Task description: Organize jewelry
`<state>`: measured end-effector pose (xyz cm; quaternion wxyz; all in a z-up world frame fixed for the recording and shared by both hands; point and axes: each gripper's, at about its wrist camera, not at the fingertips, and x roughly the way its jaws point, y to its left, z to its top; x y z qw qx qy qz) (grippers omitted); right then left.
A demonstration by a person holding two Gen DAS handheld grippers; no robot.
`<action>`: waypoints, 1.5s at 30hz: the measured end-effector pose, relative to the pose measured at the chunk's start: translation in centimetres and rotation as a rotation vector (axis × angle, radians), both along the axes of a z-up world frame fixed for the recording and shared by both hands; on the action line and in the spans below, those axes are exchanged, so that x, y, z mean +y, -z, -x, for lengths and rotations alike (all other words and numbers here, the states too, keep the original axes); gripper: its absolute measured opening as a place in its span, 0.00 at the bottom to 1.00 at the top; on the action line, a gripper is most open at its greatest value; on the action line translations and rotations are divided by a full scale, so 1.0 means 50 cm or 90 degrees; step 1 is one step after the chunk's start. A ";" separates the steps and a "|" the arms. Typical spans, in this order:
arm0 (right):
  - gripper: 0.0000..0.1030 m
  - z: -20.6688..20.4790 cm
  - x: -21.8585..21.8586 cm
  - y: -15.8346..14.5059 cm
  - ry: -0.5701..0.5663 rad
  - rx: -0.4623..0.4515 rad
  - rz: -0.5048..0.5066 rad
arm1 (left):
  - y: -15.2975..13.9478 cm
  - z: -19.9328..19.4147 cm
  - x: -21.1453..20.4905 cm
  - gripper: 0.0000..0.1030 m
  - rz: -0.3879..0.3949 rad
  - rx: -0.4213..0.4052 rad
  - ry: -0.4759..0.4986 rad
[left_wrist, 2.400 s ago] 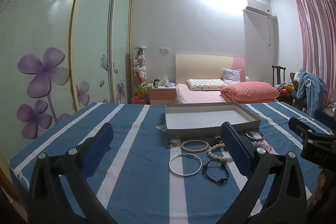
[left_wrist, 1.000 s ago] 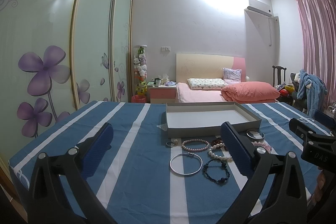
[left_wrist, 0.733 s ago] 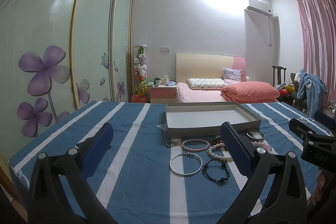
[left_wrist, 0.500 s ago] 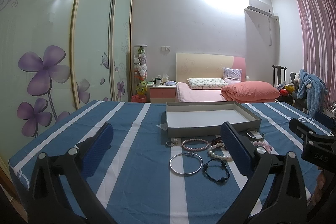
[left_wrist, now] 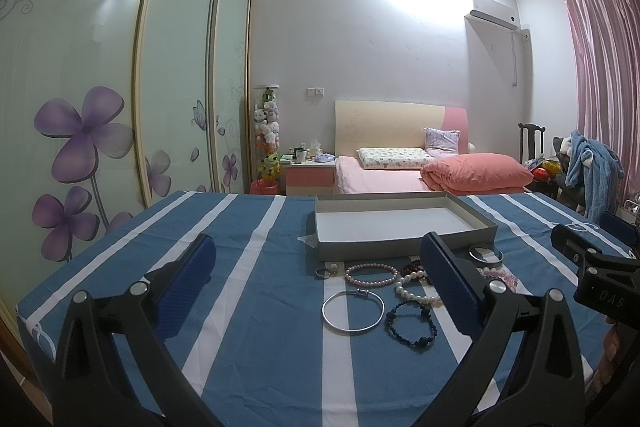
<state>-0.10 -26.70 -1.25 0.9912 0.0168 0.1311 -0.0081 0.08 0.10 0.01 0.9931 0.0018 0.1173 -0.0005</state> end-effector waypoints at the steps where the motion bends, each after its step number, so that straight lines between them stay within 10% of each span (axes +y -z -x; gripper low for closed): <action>1: 0.98 0.000 0.000 0.000 0.000 0.000 0.000 | 0.000 0.000 0.000 0.96 0.000 0.000 0.000; 27: 0.98 -0.010 -0.004 0.017 0.003 0.014 -0.003 | 0.005 0.000 0.006 0.96 0.000 0.008 -0.003; 39: 0.98 -0.094 -0.042 0.052 0.038 0.147 -0.054 | 0.058 -0.078 0.014 0.96 0.008 0.111 -0.008; 45: 0.60 -0.172 -0.062 0.098 0.029 0.271 -0.116 | 0.096 -0.135 0.021 0.96 0.024 0.210 0.012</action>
